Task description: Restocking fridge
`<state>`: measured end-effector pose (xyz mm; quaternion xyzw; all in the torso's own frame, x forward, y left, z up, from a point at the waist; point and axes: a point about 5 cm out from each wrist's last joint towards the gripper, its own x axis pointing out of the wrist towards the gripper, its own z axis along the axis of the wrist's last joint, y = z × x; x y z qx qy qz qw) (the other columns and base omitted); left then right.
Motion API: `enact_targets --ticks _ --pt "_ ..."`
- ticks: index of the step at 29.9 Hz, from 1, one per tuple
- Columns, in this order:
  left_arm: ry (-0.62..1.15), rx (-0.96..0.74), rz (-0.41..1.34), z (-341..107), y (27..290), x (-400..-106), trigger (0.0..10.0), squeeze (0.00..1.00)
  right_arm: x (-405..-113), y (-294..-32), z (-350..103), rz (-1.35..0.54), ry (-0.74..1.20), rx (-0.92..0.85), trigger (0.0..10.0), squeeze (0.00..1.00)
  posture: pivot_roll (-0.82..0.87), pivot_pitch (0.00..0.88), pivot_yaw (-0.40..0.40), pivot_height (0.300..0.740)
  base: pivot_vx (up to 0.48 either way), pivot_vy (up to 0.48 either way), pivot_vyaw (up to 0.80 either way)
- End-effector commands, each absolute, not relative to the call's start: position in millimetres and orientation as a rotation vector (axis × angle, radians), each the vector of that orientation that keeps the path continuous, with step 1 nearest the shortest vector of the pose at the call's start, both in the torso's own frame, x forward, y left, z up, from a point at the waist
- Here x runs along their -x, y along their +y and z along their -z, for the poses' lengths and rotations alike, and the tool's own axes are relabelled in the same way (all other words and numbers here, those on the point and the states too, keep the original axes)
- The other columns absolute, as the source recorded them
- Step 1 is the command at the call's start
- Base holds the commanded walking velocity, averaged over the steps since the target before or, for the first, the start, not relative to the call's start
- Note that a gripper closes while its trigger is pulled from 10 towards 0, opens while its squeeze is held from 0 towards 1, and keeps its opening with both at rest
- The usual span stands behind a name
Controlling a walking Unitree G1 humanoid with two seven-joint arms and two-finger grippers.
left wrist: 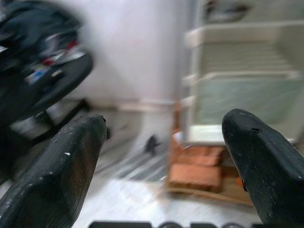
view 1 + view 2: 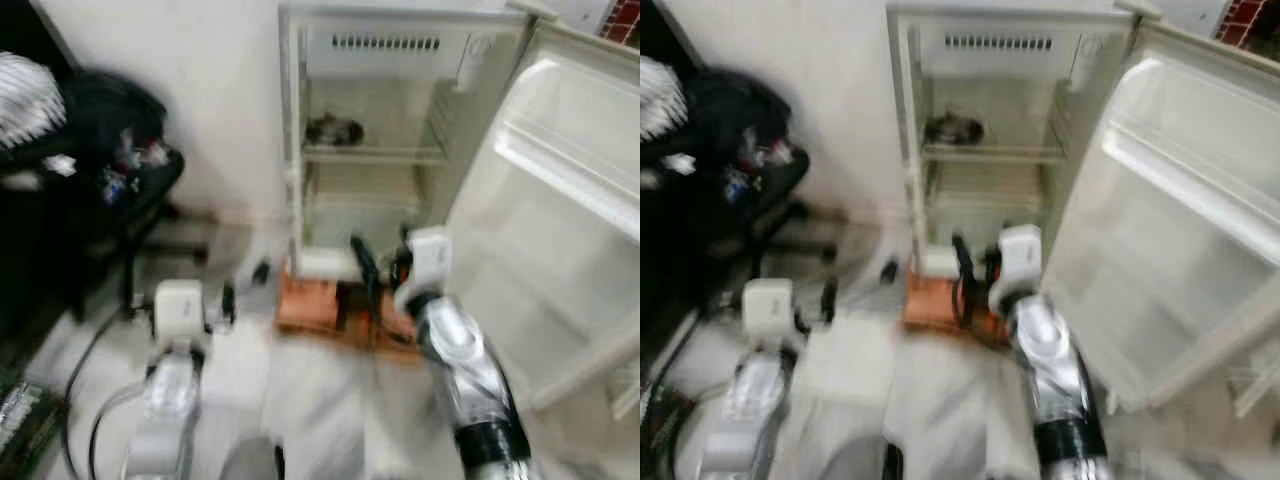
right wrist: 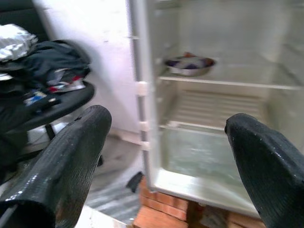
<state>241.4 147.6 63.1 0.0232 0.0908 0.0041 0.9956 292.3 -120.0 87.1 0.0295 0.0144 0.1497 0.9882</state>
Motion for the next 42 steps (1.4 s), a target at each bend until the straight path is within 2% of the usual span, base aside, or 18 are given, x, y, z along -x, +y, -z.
enact_targets --ticks 1,10,24,25,26,36,42 --pt "0.185 -0.106 -0.014 -64 151 -244 10.0 0.0 -296 -122 -91 -0.286 0.021 -0.072 10.0 0.0 0.14 0.044 0.001 0.74 0.0 -0.322 0.0" --pt "0.167 -0.118 0.019 -64 149 -244 10.0 0.0 -294 -127 -86 -0.28 0.048 -0.052 10.0 0.0 0.12 0.05 0.002 0.74 0.0 -0.471 0.0" --pt "0.163 -0.114 0.047 -64 147 -242 10.0 0.0 -295 -120 -82 -0.342 0.082 -0.085 10.0 0.0 0.13 0.051 0.002 0.74 0.0 -0.478 0.0" --pt "0.156 -0.116 0.054 -65 146 -242 10.0 0.0 -289 -112 -77 -0.466 0.135 -0.101 10.0 0.0 0.13 0.05 0.004 0.74 0.0 -0.48 0.0" --pt "0.152 -0.117 0.058 -65 146 -242 10.0 0.0 -287 -109 -76 -0.512 0.153 -0.1 10.0 0.0 0.13 0.05 0.003 0.74 0.0 -0.48 0.0" --pt "0.15 -0.116 0.065 -66 145 -241 10.0 0.0 -267 -117 -58 -0.768 0.333 -0.055 10.0 0.0 0.14 0.05 -0.001 0.74 0.0 -0.48 0.0" --pt "0.148 -0.103 0.064 -66 146 -242 10.0 0.0 -291 -134 -67 -0.559 0.269 0.028 10.0 0.0 0.14 0.045 -0.003 0.74 0.0 -0.181 0.0"
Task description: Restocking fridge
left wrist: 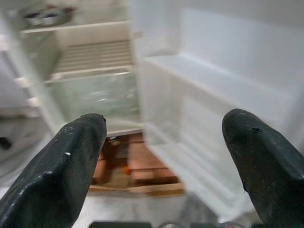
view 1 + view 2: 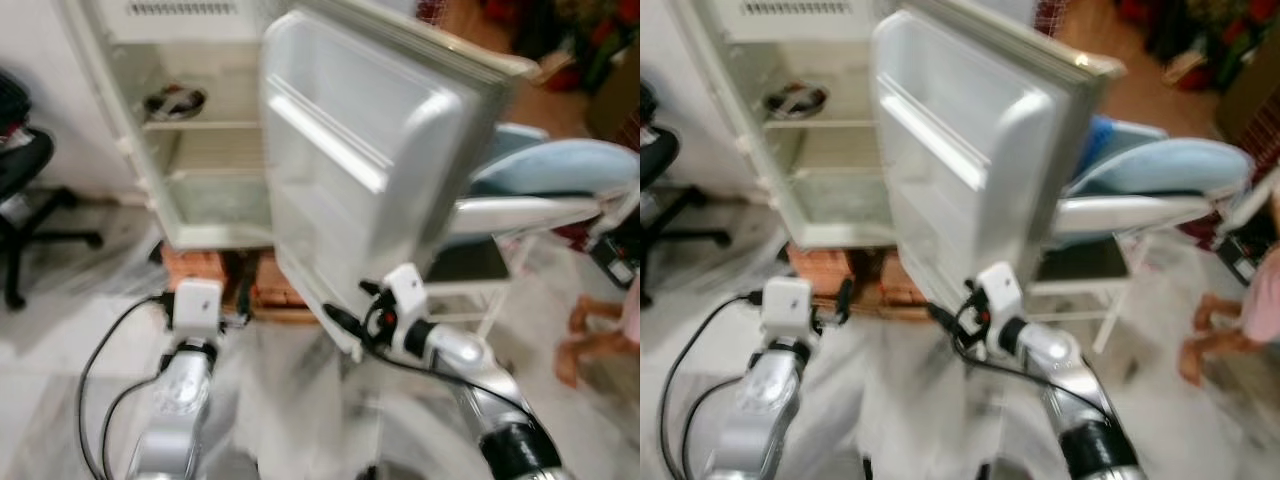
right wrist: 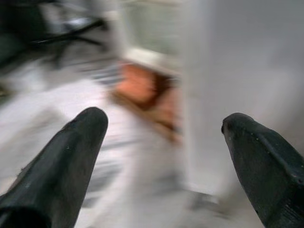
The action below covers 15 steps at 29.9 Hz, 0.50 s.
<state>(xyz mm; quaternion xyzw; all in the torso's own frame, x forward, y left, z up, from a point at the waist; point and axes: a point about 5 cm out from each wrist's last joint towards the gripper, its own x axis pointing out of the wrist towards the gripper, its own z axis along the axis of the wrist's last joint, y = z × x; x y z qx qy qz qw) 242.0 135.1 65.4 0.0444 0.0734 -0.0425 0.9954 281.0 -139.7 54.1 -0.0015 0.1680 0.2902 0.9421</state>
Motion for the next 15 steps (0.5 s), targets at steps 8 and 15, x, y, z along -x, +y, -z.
enact_targets --ticks 8,15 --pt "0.144 -0.098 0.058 -66 147 -241 10.0 0.0 -302 -133 -82 -0.456 0.154 -0.007 10.0 0.0 0.14 0.042 -0.007 0.74 0.0 0.0 0.0" --pt "0.152 -0.101 0.056 -65 148 -241 10.0 0.0 -314 -126 -93 -0.358 0.074 -0.017 10.0 0.0 0.14 0.044 -0.004 0.74 0.0 0.0 0.0"
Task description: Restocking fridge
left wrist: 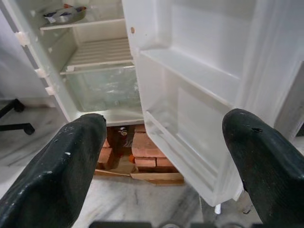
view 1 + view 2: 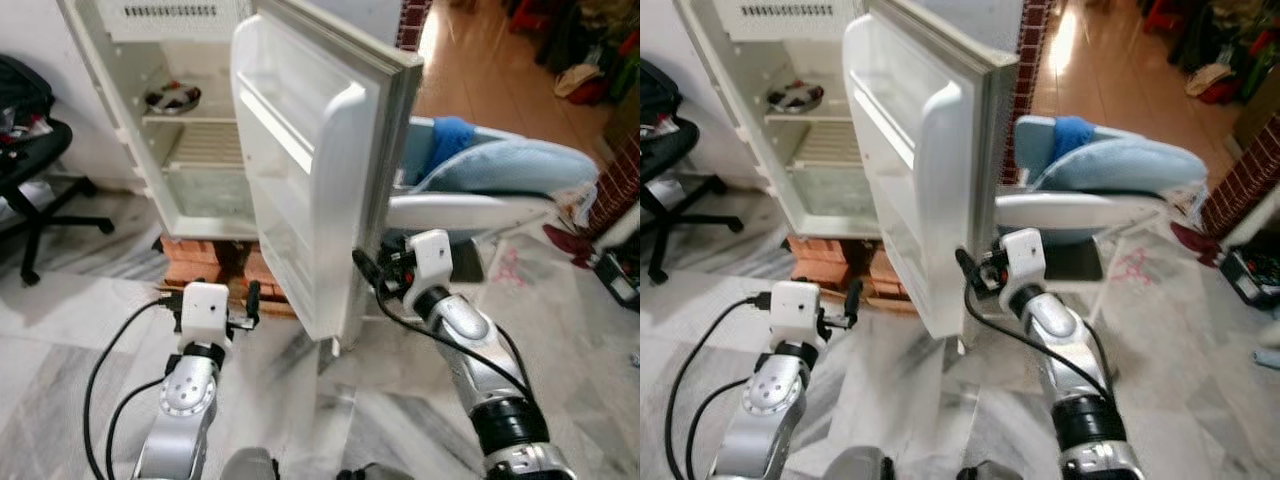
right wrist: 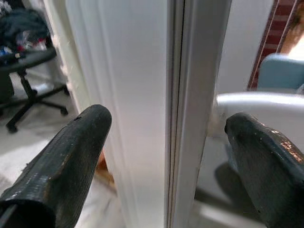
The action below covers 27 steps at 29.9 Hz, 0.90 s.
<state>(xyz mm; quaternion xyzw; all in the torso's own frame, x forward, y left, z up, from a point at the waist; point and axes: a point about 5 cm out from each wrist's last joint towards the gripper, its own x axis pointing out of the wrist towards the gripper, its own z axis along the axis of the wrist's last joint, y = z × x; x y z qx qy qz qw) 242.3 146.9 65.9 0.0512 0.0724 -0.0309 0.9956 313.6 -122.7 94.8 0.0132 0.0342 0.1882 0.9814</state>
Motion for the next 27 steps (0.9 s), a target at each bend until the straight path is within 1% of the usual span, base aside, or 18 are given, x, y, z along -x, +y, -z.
enact_targets --ticks 1,18,19,27 --pt "0.152 -0.101 0.056 -65 148 -241 10.0 0.0 -315 -126 -93 -0.355 0.071 -0.017 10.0 0.0 0.14 0.044 -0.004 0.74 0.0 0.0 0.0" --pt "0.152 -0.1 0.057 -65 148 -241 10.0 0.0 -316 -125 -92 -0.342 0.058 -0.014 10.0 0.0 0.14 0.044 -0.004 0.74 0.0 0.0 0.0" --pt "0.163 -0.108 0.042 -64 151 -241 10.0 0.0 -327 -120 -98 -0.3 0.05 -0.035 10.0 0.0 0.16 0.046 -0.001 0.74 0.0 0.0 0.0" --pt "0.163 -0.108 0.042 -64 151 -241 10.0 0.0 -327 -120 -98 -0.3 0.05 -0.035 10.0 0.0 0.16 0.046 -0.001 0.74 0.0 0.0 0.0"
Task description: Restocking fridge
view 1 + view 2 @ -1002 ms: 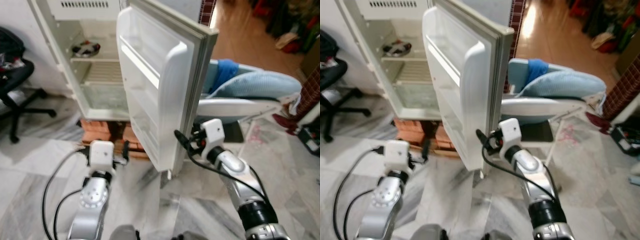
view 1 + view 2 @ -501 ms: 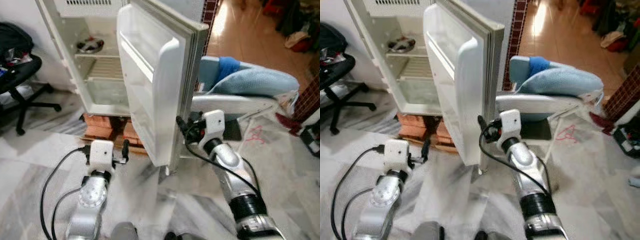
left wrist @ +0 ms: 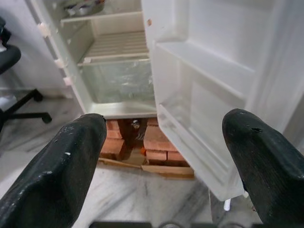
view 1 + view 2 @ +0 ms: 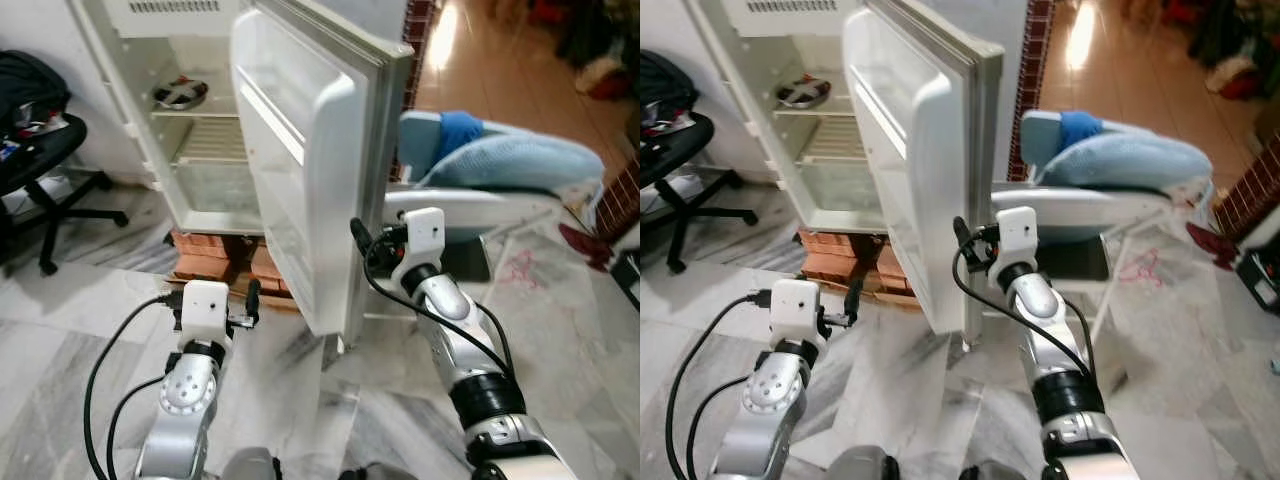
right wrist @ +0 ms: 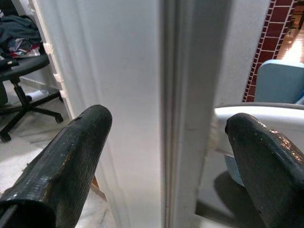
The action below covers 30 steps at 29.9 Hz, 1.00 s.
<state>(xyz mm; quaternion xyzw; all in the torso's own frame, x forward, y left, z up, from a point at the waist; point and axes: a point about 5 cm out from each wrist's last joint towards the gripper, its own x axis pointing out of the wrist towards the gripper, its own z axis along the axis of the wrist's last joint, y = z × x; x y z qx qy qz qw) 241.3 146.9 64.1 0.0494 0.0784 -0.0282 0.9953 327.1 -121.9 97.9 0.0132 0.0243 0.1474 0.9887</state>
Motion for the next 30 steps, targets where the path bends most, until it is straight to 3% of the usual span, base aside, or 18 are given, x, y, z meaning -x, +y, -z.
enact_targets --ticks 1,22,23,24,25,26,30 --pt "0.163 -0.108 0.042 -64 151 -241 10.0 0.0 -327 -120 -98 -0.3 0.05 -0.035 10.0 0.0 0.16 0.046 -0.001 0.74 0.0 0.0 0.0" --pt "0.163 -0.108 0.042 -64 151 -241 10.0 0.0 -327 -120 -98 -0.3 0.05 -0.035 10.0 0.0 0.16 0.046 -0.001 0.74 0.0 0.0 0.0" --pt "0.181 -0.111 -0.017 -63 159 -237 10.0 0.0 -363 -100 -136 -0.247 -0.031 -0.092 10.0 0.0 0.27 0.044 -0.062 0.74 0.0 0.0 0.0" --pt "0.187 -0.098 -0.042 -62 167 -232 10.0 0.0 -320 -149 -77 -0.125 0.234 0.04 10.0 0.0 0.17 0.06 -0.02 0.74 0.0 0.0 0.0" --pt "0.185 -0.093 -0.04 -62 167 -232 10.0 0.0 -298 -164 -59 -0.103 0.322 0.077 10.0 0.0 0.17 0.06 -0.02 0.74 0.0 0.0 0.0" --pt "0.183 -0.092 -0.032 -63 167 -232 10.0 0.0 -281 -172 -48 -0.097 0.376 0.104 10.0 0.0 0.17 0.059 -0.02 0.74 0.0 0.0 0.0" --pt "0.181 -0.094 -0.027 -63 168 -233 10.0 0.0 -281 -172 -48 -0.099 0.372 0.101 10.0 0.0 0.17 0.058 -0.02 0.74 0.0 0.0 0.0"
